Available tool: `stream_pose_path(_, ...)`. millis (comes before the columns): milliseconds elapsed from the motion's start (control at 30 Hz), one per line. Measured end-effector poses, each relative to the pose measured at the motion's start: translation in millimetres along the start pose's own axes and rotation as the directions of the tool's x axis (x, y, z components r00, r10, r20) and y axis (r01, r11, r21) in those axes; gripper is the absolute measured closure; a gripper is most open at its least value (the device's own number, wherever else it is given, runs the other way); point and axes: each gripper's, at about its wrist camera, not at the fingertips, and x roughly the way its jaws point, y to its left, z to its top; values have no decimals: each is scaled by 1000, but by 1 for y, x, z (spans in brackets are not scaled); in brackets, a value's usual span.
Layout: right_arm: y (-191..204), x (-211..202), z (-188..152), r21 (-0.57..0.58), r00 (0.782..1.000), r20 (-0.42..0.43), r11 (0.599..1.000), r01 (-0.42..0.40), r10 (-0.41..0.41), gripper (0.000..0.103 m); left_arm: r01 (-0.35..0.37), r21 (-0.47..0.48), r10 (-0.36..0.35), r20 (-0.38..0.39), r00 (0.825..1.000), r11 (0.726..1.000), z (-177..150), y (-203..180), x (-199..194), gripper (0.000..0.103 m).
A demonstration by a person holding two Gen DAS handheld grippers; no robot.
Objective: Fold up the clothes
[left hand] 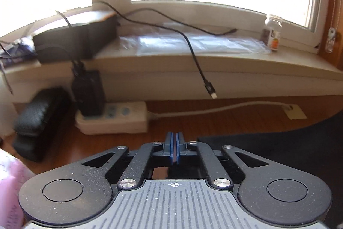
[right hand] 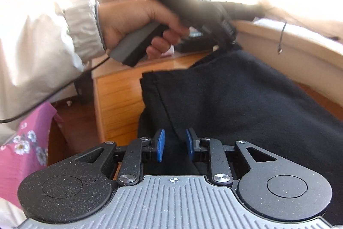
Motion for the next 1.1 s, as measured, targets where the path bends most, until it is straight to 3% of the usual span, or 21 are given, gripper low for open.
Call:
stream_pose_path(100, -14, -38, -7, 23, 999, 25, 999, 38, -38, 78, 41, -1, -41, 59, 997, 999, 5, -13, -13, 98)
stream_pose_path(200, -36, -81, -21, 64, 993, 44, 992, 104, -107, 71, 134, 27, -135, 66, 989, 991, 8, -43, -15, 78)
stream_pose_path(367, -76, -133, -51, 131, 960, 11, 952, 275, -279, 71, 254, 124, -261, 47, 964, 959, 4, -116, 0, 75)
stream_pose_path(433, -91, -150, -63, 152, 942, -11, 930, 334, -336, 71, 297, 169, -309, 46, 950, 940, -2, -145, 6, 58)
stream_pose_path(500, -102, -159, -71, 144, 926, -36, 915, 378, -377, 71, 346, 217, -356, 7, 934, 913, -10, -172, 18, 62)
stream_pose_path(600, -123, -170, -75, 148, 911, -60, 898, 413, -409, 71, 423, 276, -420, -74, 905, 863, -22, -213, 39, 79)
stream_pose_path(700, -144, -176, -75, 152, 898, -69, 885, 441, -435, 71, 465, 340, -453, -119, 883, 817, -36, -245, 48, 81)
stream_pose_path(767, -162, -176, -81, 154, 885, -100, 872, 465, -454, 71, 464, 391, -453, -126, 883, 795, -42, -262, 48, 81)
stream_pose_path(933, -192, -171, -100, 155, 869, -160, 857, 491, -469, 74, 476, 422, -468, -129, 874, 772, -44, -283, 55, 80)
stream_pose_path(1100, -193, -166, -104, 127, 860, -173, 856, 502, -479, 74, 491, 434, -487, -131, 864, 755, -51, -295, 66, 80)
